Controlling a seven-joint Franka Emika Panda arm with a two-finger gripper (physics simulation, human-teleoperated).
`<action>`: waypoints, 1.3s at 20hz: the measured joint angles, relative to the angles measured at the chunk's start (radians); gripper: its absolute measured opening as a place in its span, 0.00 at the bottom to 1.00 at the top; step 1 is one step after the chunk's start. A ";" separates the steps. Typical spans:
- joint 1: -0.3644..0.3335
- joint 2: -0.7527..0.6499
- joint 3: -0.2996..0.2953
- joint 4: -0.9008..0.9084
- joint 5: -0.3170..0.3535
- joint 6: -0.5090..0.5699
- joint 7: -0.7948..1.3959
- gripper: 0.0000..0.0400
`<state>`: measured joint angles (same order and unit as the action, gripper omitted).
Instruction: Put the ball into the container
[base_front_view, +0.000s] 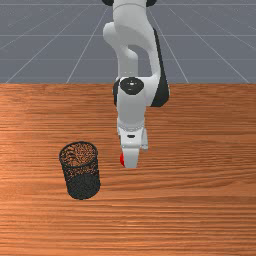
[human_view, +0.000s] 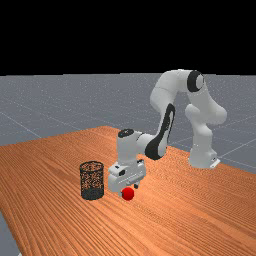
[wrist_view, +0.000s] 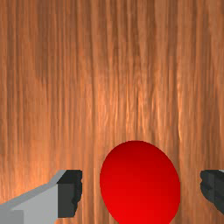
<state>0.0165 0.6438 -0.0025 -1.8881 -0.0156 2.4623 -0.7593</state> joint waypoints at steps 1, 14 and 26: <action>0.000 0.012 0.000 0.009 0.000 -0.003 0.000 1.00; -0.018 0.031 -0.004 -0.011 -0.006 0.043 -0.029 1.00; -0.049 0.064 0.017 0.020 0.020 0.064 -0.057 0.69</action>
<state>-0.0327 0.7078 0.0144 -1.8676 0.0046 2.5267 -0.8163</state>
